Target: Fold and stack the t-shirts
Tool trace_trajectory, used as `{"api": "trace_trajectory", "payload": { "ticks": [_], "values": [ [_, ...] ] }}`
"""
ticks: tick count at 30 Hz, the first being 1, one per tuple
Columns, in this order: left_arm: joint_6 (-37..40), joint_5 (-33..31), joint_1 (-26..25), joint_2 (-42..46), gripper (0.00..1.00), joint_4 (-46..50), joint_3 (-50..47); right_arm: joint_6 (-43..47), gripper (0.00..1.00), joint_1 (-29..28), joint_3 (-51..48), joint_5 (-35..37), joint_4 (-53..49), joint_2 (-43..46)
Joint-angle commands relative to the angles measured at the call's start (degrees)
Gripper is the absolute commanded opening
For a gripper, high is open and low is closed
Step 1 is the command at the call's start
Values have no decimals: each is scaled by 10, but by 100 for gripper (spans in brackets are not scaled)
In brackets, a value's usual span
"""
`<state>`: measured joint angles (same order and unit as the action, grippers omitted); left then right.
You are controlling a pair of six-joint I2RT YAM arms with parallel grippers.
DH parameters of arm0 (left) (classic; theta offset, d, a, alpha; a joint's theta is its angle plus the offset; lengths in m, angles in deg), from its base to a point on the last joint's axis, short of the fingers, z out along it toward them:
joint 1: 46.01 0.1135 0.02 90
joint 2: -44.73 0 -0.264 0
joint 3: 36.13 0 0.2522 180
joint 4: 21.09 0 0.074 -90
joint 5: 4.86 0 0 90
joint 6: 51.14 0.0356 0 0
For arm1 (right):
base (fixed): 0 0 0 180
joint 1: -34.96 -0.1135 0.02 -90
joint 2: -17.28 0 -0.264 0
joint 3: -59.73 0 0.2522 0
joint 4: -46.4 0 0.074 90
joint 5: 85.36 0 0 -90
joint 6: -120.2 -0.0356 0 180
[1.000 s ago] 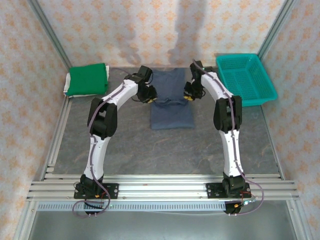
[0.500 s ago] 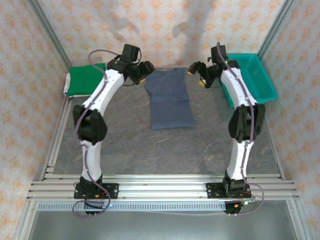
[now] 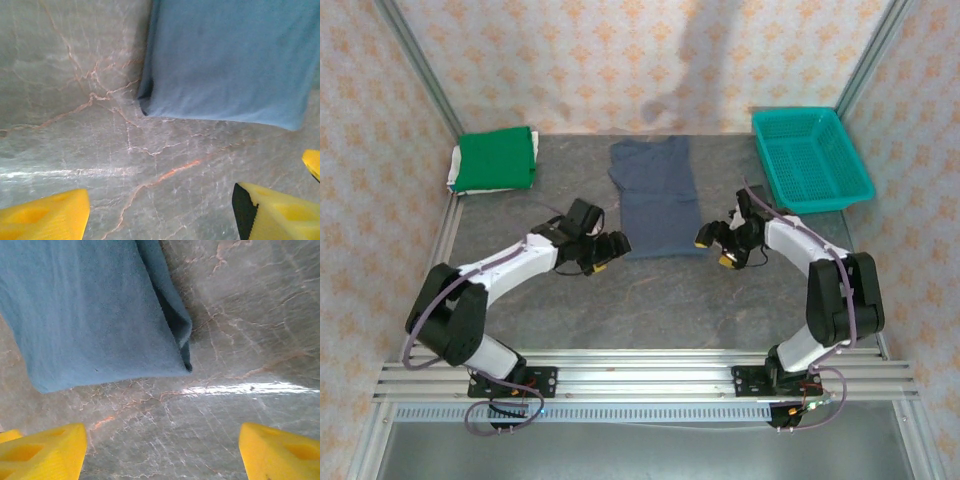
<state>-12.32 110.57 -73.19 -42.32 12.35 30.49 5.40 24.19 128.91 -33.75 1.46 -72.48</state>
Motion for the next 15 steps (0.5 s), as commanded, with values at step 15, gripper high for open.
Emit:
{"api": "trace_trajectory", "payload": {
  "ticks": [15],
  "values": [
    [-117,-17,-10,-148,65,-201,32,-63,66,-10,23,-22,138,-105]
  ]
}}
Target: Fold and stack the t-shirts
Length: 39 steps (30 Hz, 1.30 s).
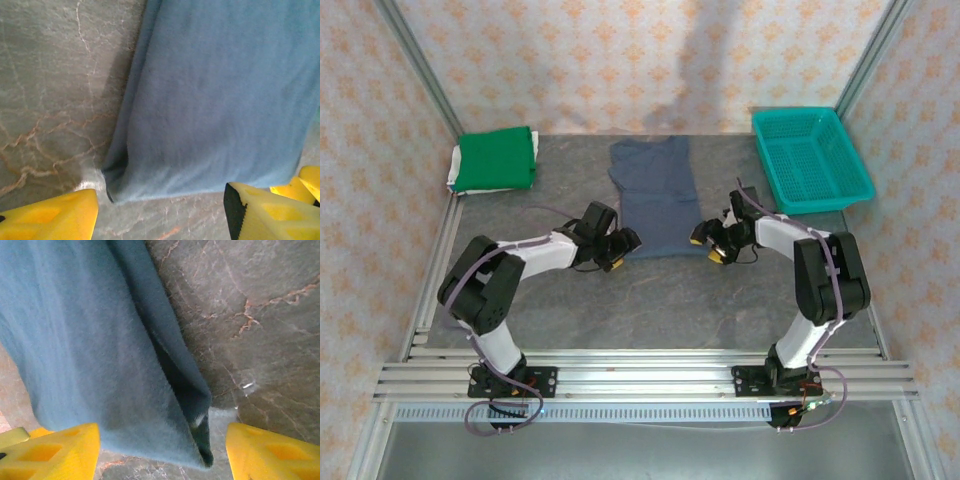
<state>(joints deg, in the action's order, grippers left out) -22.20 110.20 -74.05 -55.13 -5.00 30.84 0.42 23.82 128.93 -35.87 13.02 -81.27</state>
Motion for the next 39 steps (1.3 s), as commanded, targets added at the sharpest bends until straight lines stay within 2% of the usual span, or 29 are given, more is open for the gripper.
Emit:
{"api": "trace_trajectory", "payload": {
  "ticks": [1,3,5,8,12,14,20,24,27,30,33,36,39],
  "values": [
    [-19,-16,-3,-32,65,-22,36,-16,65,-7,28,0,23,-24],
    [-26,-22,-2,-49,62,-25,44,-23,61,-8,33,2,32,-39],
    [-27,-25,-3,-66,55,-25,59,-33,52,-10,41,2,36,-53],
    [-33,-31,-2,-84,38,-22,73,-41,37,-13,51,8,39,-66],
    [-9,-47,-5,-86,17,26,104,-49,8,-15,51,19,34,-59],
    [15,-54,-8,-75,9,73,121,-50,2,-16,42,25,21,-44],
    [50,-94,-16,5,2,148,67,-70,0,-22,-28,34,-8,40],
    [28,-104,-33,68,1,150,-4,-125,0,-39,-116,31,17,116],
    [22,-118,-69,111,0,167,-35,-174,0,-66,-178,36,14,188],
    [13,-140,-117,161,0,204,-55,-225,0,-120,-221,62,-16,272],
    [-31,-155,-156,229,0,207,-100,-292,0,-170,-256,92,-45,362],
    [-58,-177,-190,290,0,246,-121,-343,0,-201,-273,124,-94,453],
    [-78,-177,-202,333,0,249,-130,-369,0,-212,-268,138,-136,517]
  ]
}}
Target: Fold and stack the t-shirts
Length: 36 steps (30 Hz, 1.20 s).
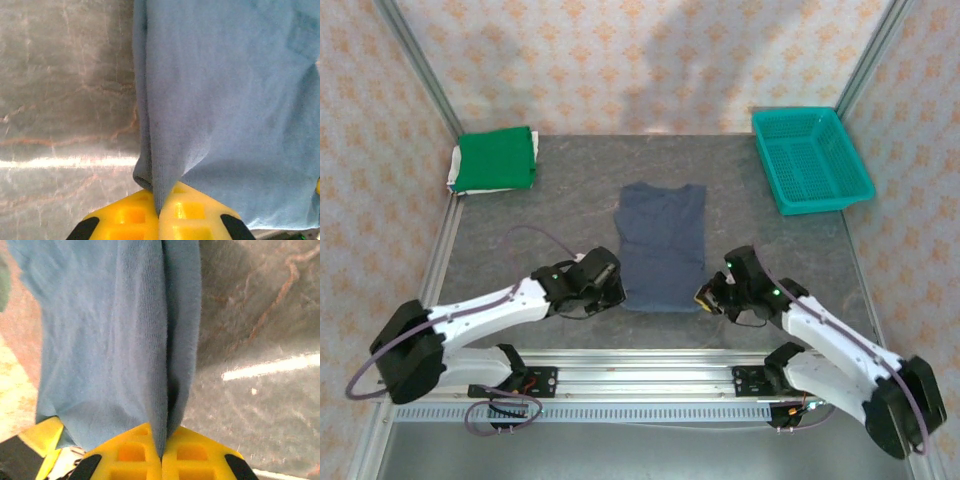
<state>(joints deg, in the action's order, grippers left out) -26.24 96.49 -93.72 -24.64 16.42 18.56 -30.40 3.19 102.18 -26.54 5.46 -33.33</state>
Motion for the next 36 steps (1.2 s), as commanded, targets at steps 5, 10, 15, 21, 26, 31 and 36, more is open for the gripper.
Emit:
{"api": "trace_trajectory", "payload": {
  "ticks": [5,10,15,21,26,31,36],
  "values": [
    [-15,-53,0,34,1,72,52,-34,0,-5,71,59,-104,33],
    [1,-26,39,6,1,71,102,55,0,17,184,65,-139,-76],
    [39,0,100,-31,1,82,175,130,0,74,291,40,-150,-179],
    [92,38,167,-106,0,106,263,194,0,132,396,12,-161,-299],
    [123,66,208,-168,0,115,318,226,0,161,468,0,-168,-387],
    [146,83,239,-229,0,128,373,247,0,177,536,-12,-184,-466],
    [167,91,253,-293,0,144,431,259,0,185,585,-13,-197,-525]
  ]
}}
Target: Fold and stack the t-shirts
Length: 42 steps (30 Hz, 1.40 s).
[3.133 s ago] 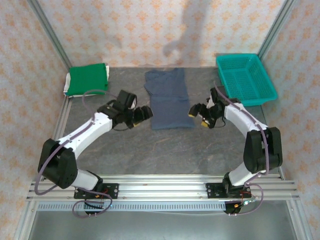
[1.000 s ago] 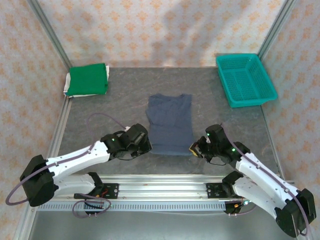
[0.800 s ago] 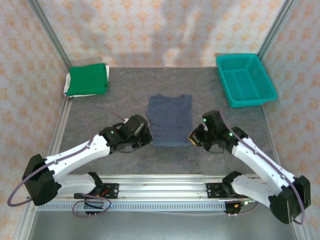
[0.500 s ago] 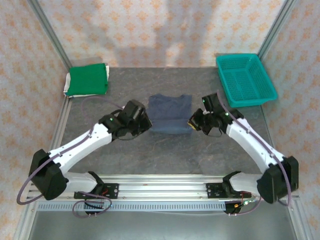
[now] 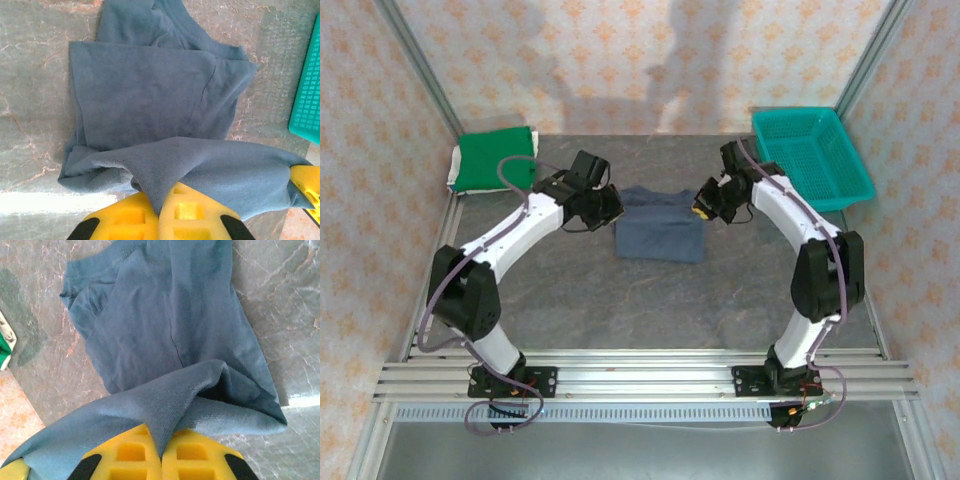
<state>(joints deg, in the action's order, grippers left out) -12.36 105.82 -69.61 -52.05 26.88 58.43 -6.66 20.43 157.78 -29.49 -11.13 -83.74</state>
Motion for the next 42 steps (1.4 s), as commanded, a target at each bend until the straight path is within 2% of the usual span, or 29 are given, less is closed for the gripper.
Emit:
{"api": "trace_trajectory", "payload": {
  "ticks": [1,7,9,10,11,12,14,17,18,20,23,26,30,38,39,42],
  "values": [
    [31,-1,14,-30,0,39,40,23,0,14,35,16,-31,-30],
    [64,-3,35,-148,3,69,126,21,3,33,82,13,-20,-113],
    [65,2,47,-200,5,66,169,10,9,48,125,7,-3,-160],
    [59,9,50,-220,10,52,190,1,21,56,150,0,9,-183],
    [56,20,53,-246,18,43,226,-4,38,64,185,-15,33,-209],
    [54,16,56,-275,28,64,279,-19,51,72,223,-35,56,-235],
    [47,19,57,-315,42,102,381,-45,62,85,306,-71,70,-276],
    [68,-16,60,-329,67,161,502,20,73,86,483,-64,-50,-308],
    [82,-19,62,-329,71,181,541,51,76,83,525,-54,-98,-308],
    [114,-31,63,-317,74,212,577,102,78,80,544,-36,-173,-288],
    [166,-63,63,-260,76,221,515,157,79,70,422,-11,-189,-202],
    [216,-61,63,-199,78,183,391,174,87,58,233,13,-108,-74],
    [265,-75,65,-167,81,128,278,196,92,38,67,59,-44,64],
    [280,-87,65,-259,82,110,297,166,94,1,-157,45,26,266],
    [278,-85,66,-272,82,110,302,157,97,-1,-176,45,32,285],
    [264,-67,63,-303,82,87,310,130,97,-1,-227,40,46,346]
  ]
}}
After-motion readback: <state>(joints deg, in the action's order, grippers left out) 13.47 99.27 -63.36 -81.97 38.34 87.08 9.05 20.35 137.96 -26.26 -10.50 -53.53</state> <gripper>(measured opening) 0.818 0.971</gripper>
